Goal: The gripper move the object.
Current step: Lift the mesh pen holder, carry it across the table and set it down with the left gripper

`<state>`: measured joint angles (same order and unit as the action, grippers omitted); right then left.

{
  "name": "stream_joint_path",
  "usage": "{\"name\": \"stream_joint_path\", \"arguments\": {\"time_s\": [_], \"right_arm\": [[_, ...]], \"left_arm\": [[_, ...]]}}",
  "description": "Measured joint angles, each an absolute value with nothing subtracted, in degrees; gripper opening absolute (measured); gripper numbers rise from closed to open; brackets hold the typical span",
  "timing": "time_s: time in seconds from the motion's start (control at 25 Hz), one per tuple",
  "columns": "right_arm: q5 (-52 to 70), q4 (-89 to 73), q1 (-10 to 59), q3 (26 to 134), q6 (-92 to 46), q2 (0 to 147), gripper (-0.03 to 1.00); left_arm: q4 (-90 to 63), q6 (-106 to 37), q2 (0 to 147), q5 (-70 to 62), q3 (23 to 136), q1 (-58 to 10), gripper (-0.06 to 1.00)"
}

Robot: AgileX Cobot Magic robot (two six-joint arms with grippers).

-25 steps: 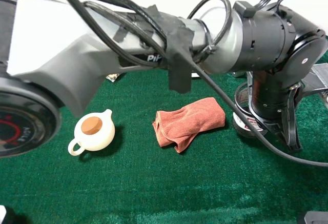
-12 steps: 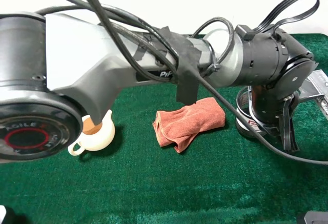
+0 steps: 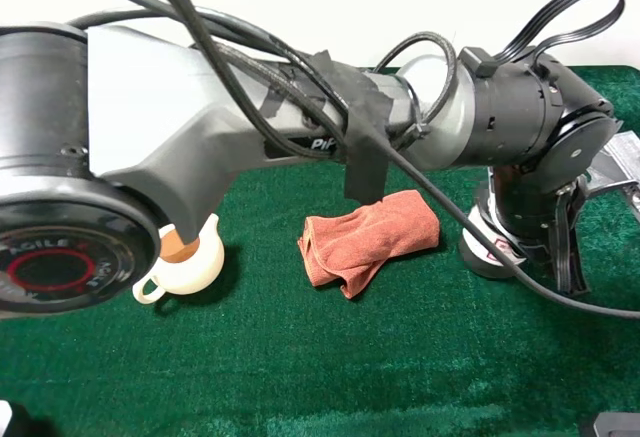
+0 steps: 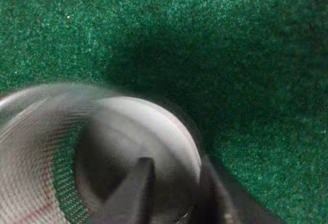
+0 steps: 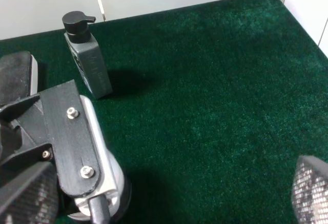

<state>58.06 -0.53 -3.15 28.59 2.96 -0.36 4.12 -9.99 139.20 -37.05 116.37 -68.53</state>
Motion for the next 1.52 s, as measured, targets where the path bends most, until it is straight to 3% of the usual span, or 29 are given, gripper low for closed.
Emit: {"name": "stream_joint_path", "arguments": {"time_s": [0.56, 0.84, 1.52], "right_arm": [[58.1, -0.5, -3.1, 28.6, 3.0, -0.4, 0.70], [58.1, -0.5, -3.1, 28.6, 3.0, -0.4, 0.70], [57.9, -0.8, -3.1, 28.6, 3.0, -0.4, 0.70]], "left_arm": [[4.2, -9.9, 139.2, -37.1, 116.4, -68.5, 0.83], [4.2, -9.8, 139.2, -37.7, 117.2, -68.5, 0.88], [5.5, -9.8, 135.0, -49.8, 122.5, -68.5, 0.88]]}}
